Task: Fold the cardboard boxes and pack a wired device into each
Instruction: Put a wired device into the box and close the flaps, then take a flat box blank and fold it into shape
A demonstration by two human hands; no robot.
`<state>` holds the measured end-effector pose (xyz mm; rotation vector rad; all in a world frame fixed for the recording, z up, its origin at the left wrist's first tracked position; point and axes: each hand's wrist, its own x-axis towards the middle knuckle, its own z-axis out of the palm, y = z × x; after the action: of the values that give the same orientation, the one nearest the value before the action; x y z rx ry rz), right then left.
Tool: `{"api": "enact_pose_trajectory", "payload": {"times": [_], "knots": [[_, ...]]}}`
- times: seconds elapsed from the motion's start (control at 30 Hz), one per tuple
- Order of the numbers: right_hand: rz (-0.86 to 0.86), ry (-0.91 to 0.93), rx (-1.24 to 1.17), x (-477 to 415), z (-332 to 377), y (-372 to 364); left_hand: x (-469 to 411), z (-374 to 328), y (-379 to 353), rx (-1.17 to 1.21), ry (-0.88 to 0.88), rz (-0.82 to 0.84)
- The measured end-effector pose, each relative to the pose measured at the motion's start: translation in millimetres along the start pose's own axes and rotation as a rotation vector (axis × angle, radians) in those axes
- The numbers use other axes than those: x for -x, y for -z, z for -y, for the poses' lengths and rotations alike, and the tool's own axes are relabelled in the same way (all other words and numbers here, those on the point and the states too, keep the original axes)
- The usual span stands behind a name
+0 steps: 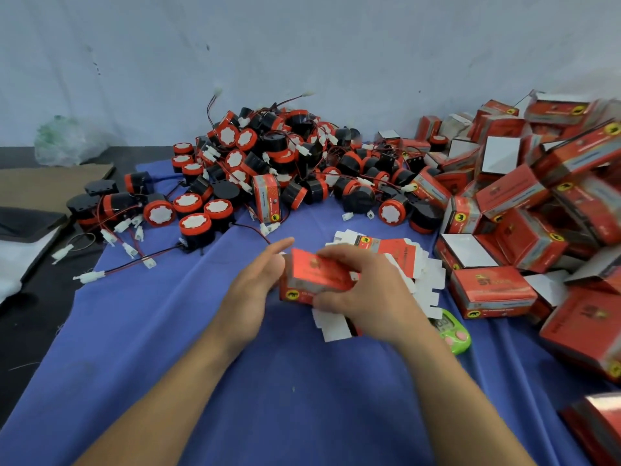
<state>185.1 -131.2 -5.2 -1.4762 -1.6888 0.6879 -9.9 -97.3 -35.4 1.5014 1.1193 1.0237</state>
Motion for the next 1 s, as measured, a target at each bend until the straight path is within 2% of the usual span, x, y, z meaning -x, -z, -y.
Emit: {"api": "enact_pose_trajectory", "payload": {"times": [0.07, 0.17, 0.2, 0.23, 0.27, 0.33, 0.4, 0.47, 0.5, 0.6, 0.83, 1.0], "knots": [[-0.049, -0.018, -0.444, -5.4, 6.5, 29.7, -4.8, 0.3, -1.9, 0.007, 0.017, -0.033], [-0.271, 0.0, -1.372, -14.7, 12.4, 81.1, -8.8, 1.4, -6.3, -0.034, 0.059, -0.06], [-0.326, -0.009, -1.487, -17.3, 11.9, 94.4, -9.0, 2.0, -7.0, -0.046, 0.071, -0.067], [-0.349, -0.037, -1.44, -19.4, 12.5, 103.6, -9.5, 2.0, -7.3, -0.064, 0.08, -0.074], [-0.358, -0.079, -1.251, -21.6, 13.2, 107.3, -9.7, 2.3, -7.5, -0.09, 0.087, -0.077], [-0.281, -0.142, -0.598, -25.0, 13.9, 98.5, -10.3, 2.5, -8.7, -0.175, 0.09, -0.072], [-0.013, -0.194, 0.083, -20.6, 15.4, 73.9, -10.7, 2.6, -11.1, -0.251, 0.07, -0.077], [0.262, -0.273, 0.451, -10.8, 15.3, 41.8, -10.9, 2.5, -13.3, -0.298, 0.054, -0.089], [0.331, -0.293, 0.565, -6.1, 12.7, 25.4, -11.0, 2.9, -13.7, -0.306, 0.05, -0.094], [0.348, -0.26, 0.717, 0.9, 7.2, -12.3, -10.6, 3.6, -12.6, -0.29, 0.05, -0.095], [0.33, -0.083, 0.673, -1.5, 5.8, -29.3, -11.2, 10.9, -10.9, -0.408, 0.011, -0.03], [0.372, -0.071, 0.566, 6.7, -4.8, -24.0, -10.3, 13.2, -11.8, -0.504, -0.039, 0.009]]}}
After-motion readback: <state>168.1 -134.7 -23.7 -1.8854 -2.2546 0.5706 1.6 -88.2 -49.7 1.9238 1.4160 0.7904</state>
